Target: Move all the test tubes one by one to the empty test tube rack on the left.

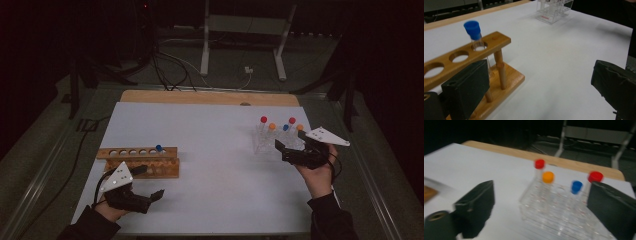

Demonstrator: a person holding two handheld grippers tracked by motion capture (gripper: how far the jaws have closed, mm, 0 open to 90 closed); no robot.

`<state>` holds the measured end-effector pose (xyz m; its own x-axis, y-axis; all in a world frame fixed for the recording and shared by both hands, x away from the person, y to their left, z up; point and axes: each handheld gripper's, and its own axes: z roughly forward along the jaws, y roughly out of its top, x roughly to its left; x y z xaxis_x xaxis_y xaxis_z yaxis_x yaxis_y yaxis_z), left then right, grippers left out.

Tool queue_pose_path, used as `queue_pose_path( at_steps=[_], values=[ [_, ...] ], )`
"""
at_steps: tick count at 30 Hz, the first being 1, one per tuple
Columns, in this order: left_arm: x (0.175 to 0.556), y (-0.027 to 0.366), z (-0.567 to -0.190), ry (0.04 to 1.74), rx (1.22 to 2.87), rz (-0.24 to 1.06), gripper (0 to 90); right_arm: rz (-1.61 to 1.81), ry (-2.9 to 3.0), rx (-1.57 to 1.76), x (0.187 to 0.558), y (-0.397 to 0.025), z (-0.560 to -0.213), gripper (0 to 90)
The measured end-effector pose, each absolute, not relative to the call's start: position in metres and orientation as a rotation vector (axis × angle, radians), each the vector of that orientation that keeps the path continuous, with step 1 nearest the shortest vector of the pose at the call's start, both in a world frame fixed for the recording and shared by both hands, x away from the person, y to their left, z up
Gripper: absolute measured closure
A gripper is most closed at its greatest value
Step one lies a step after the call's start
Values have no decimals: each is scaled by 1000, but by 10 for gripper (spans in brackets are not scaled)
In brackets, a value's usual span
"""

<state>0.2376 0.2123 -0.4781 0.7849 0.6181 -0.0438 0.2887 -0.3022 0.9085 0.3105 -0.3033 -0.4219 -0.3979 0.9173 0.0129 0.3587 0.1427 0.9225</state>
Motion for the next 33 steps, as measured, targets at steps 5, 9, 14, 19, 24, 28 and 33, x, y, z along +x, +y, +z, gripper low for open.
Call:
queue_pose_path(
  at_steps=[5,9,14,19,24,28,33],
  values=[
    [237,214,-481,691,1897,386,27,1193,1843,1276,324,-311,-438,282],
    [236,213,-483,683,1907,389,27,1145,1846,1340,334,-316,-448,355],
    [236,213,-483,683,1909,376,27,1094,1843,1394,346,-316,-453,434],
    [237,213,-483,683,1911,378,27,1067,1840,1442,359,-315,-455,539],
    [237,213,-483,679,1914,378,27,1012,1835,1482,371,-314,-458,605],
    [237,214,-484,679,1915,374,27,996,1830,1503,378,-314,-462,617],
    [238,214,-484,678,1916,368,27,974,1838,1516,386,-312,-465,644]
  ],
)
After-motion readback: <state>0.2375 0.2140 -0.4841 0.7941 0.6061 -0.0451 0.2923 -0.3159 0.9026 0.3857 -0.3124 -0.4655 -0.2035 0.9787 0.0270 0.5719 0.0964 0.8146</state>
